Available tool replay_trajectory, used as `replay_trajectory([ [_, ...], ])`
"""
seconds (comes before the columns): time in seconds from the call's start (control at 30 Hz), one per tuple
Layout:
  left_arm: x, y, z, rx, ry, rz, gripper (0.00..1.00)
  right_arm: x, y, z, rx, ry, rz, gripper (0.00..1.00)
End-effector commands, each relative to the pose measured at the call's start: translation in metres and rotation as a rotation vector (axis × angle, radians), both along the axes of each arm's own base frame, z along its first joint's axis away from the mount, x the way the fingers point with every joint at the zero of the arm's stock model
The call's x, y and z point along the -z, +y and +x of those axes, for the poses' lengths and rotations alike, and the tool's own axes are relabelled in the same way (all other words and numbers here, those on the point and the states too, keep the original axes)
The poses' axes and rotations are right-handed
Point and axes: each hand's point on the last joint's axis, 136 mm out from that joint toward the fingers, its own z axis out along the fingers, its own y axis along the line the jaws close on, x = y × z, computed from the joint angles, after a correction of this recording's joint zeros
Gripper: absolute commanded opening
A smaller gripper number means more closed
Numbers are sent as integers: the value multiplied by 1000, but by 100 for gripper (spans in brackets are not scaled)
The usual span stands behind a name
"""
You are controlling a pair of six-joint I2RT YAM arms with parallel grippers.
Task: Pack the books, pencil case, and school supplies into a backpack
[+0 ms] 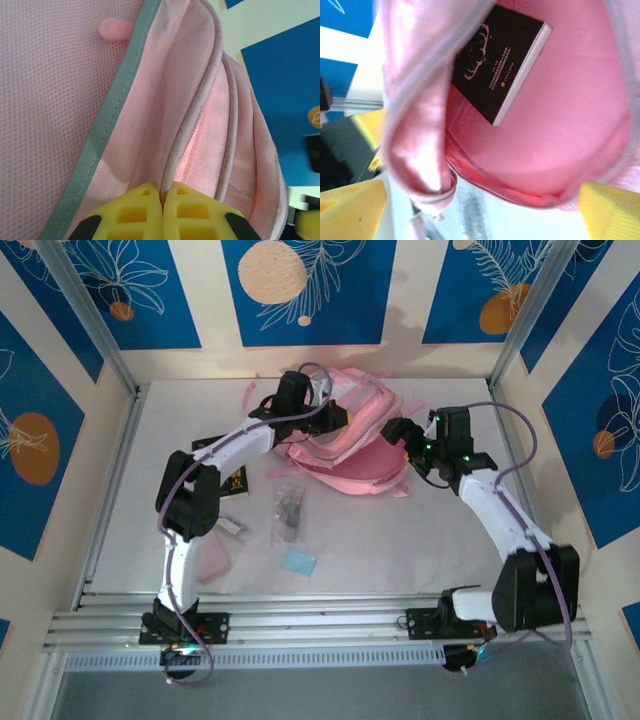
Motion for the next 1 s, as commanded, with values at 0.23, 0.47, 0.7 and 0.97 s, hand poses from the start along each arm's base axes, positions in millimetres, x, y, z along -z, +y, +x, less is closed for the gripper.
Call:
replay_trajectory([
  [0.23,-5,24,-23,-65,2,14,45,-16,31,-21,-187,-76,-188,99],
  [0.47,9,113,-33,-209,9,154,53,-5,100,-14,-316,-116,-164,96],
  [0.7,55,217,-49,-413,48,353,57,29,173,-11,-442,-71,-223,86],
  [0.97,99,327,-47,-714,138,427,60,64,237,-2,-514,-46,-193,80],
])
